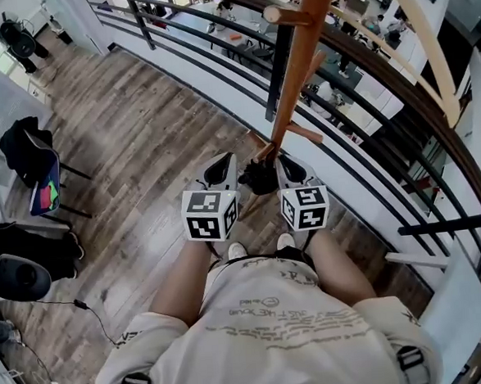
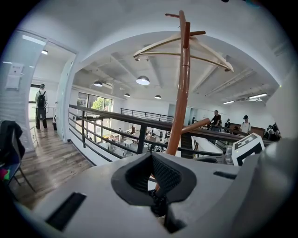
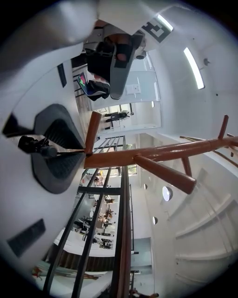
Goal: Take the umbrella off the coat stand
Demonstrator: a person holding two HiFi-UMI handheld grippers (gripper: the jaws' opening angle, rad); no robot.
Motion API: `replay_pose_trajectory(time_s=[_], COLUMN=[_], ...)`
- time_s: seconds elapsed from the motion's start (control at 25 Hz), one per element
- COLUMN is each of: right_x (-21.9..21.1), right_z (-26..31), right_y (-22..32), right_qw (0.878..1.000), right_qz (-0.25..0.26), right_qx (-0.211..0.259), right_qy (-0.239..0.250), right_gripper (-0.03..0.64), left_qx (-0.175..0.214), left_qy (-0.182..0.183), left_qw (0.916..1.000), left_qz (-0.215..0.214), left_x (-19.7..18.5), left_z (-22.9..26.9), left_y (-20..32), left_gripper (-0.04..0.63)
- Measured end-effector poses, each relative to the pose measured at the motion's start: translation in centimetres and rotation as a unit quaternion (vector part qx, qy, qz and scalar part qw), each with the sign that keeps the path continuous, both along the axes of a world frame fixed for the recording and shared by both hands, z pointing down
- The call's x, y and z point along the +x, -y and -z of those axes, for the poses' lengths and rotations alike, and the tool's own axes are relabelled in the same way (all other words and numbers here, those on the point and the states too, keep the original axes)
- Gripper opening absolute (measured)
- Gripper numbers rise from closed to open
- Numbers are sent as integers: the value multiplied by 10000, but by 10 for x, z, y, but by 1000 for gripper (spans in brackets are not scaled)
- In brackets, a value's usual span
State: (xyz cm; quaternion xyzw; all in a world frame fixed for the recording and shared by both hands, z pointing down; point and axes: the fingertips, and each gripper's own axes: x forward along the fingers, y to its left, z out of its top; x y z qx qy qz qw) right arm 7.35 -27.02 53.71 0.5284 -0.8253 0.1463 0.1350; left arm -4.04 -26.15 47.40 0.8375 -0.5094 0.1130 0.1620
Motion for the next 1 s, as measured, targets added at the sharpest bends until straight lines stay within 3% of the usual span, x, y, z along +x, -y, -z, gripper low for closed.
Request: replay_pose_trajectory(time_s=[0.36, 1.0], right_x=[-9, -14], right_z=[-23, -32], right_y=[23, 30], right_qw=[9998, 9994], right_qz=[-98, -95], right_qx=[-152, -263], right_qy=[-31, -226], right_gripper=[43, 43], left_qx=[-109, -135], left_qy=[160, 207], left_qw=[9996, 9995], left_qz=[187, 189], left_x=[-19, -25], left_z=[-7, -7], left_y=[4, 9], left_gripper=[3, 3])
